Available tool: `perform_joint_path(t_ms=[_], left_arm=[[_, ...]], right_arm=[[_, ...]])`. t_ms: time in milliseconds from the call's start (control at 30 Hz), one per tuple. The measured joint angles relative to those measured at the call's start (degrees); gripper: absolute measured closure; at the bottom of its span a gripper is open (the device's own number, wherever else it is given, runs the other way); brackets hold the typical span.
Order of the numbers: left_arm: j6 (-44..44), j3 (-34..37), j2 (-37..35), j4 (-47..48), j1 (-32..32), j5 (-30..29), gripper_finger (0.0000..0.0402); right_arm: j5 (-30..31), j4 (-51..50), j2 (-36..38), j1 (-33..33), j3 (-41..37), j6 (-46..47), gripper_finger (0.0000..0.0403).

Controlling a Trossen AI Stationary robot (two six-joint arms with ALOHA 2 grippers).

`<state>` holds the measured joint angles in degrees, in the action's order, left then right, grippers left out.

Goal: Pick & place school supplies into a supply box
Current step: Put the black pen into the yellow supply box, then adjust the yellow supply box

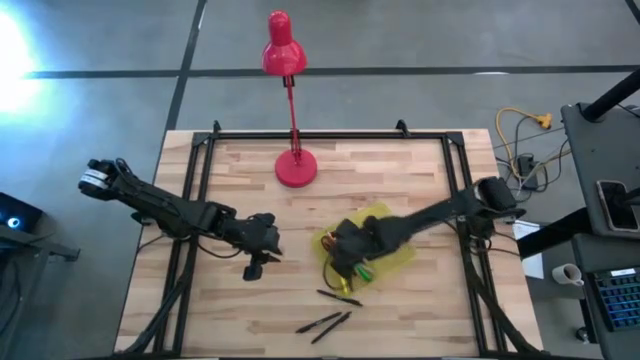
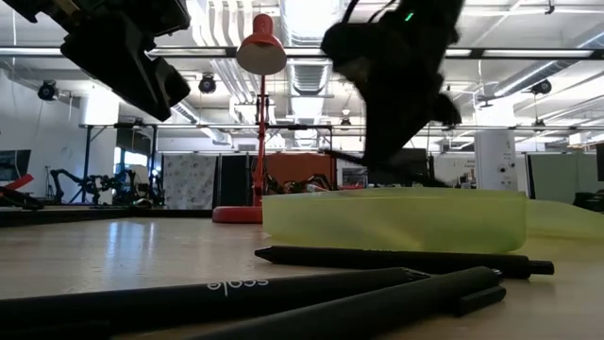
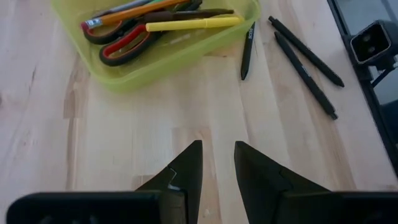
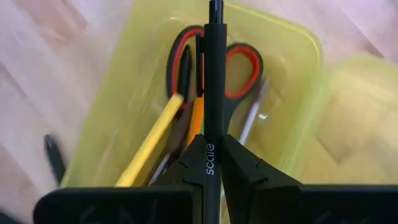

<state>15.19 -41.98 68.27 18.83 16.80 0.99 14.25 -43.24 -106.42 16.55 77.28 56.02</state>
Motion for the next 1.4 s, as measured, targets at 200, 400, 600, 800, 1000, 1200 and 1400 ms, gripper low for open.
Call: perform_joint_path(t_ms=[200,400,600,800,1000,1200,1400], left_arm=[[1.6,0.1,0.0,0.0,0.0,0.0,0.0324],[1.7,0.1,0.0,0.0,0.0,0.0,0.0324],[1.7,0.2,0.0,-0.1,0.0,0.0,0.0324],[1.7,0.2,0.0,0.0,0.0,0.0,0.0324],[1.7,0.3,0.0,-0.1,0.0,0.0,0.0324],[1.7,0.6,0.0,0.0,0.0,0.0,0.0324],[1.7,0.6,0.0,0.0,0.0,0.0,0.0324]], right_arm=[[-6.4,4.1,-3.6,-3.6,-0.4,-6.0,0.0385],[-14.8,7.1,-6.0,-3.6,-0.3,-5.6,0.0366],[-16.8,11.2,-5.4,-1.5,0.2,-2.8,0.0341],[-13.1,8.5,-4.9,-0.9,1.0,0.5,0.0325],[-11.6,7.0,-2.5,-0.2,1.1,-2.2,0.0314],[-15.0,5.8,-1.3,2.8,1.1,-3.9,0.0322],[-12.8,10.8,-3.9,1.4,1.1,-2.5,0.0334]])
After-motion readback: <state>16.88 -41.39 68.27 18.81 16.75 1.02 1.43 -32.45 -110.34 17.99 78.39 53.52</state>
